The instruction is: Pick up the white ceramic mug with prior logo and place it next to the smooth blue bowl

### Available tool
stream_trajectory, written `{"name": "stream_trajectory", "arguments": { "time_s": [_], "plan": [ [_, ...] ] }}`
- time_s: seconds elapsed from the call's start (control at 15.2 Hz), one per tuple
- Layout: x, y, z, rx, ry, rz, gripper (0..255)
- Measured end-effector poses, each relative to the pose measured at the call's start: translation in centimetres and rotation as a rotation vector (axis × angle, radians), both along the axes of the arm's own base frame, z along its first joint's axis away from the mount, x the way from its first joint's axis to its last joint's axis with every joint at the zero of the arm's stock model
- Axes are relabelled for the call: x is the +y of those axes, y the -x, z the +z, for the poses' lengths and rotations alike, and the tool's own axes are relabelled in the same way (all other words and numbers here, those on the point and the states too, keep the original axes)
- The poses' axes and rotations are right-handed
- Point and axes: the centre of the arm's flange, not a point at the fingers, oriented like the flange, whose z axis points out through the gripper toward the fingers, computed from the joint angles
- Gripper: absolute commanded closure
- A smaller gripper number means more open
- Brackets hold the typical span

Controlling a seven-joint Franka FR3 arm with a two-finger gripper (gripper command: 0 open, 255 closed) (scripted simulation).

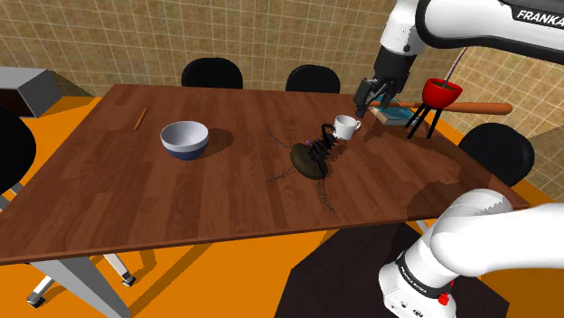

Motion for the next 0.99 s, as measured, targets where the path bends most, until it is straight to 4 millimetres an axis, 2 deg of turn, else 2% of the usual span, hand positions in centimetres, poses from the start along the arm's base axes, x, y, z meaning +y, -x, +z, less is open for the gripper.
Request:
{"name": "stream_trajectory", "arguments": {
  "time_s": [0.2,0.99],
  "plan": [
    [-1.0,-1.1,-0.9,0.004,-0.003,-0.001,0],
    [-11.6,-10.0,-8.0,0.039,-0.032,-0.004,0]
  ]
}}
